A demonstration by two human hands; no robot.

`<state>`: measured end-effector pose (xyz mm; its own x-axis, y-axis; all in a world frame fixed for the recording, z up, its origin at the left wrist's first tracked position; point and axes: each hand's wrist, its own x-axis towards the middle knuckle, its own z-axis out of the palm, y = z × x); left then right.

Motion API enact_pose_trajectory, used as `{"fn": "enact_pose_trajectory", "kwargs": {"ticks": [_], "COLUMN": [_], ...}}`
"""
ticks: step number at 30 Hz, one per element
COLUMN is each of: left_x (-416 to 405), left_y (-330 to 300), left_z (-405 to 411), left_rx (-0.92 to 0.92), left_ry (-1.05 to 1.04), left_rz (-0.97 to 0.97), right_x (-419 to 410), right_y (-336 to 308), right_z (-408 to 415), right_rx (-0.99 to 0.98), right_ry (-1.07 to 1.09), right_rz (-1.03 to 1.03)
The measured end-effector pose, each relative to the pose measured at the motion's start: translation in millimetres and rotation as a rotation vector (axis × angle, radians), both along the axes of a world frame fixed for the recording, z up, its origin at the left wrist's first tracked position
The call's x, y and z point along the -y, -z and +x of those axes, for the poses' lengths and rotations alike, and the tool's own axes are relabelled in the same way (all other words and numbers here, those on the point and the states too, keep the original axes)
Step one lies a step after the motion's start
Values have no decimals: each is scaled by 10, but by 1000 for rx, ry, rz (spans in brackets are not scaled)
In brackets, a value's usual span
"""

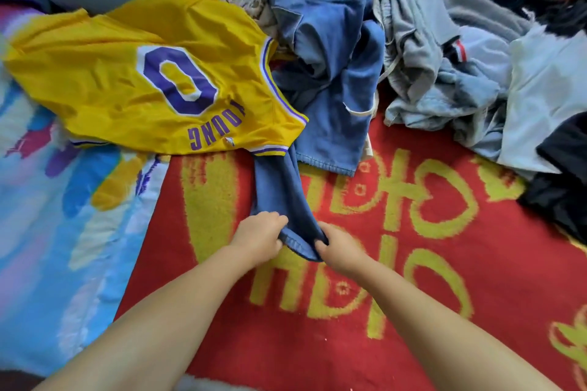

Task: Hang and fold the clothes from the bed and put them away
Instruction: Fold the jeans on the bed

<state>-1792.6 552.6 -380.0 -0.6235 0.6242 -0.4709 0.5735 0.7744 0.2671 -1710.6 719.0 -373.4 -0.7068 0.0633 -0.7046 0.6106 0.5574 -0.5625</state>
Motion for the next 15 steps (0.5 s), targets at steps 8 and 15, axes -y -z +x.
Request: {"fn": "enact_pose_trajectory", "kwargs": {"ticks": [8,15], "left_x": [-169,-843], "left_y": [-1111,-2057], "left_z": [423,1131], "left_rx": [250,626], "left_ry": [-202,-257], "left_rz": [288,433], "right_x": [-280,-876], "right_y": [-1022,-1809], "right_z": [420,1087], "right_rx": [-121,-15], "right_ry": [162,292], "right_rz": [-13,-163]}}
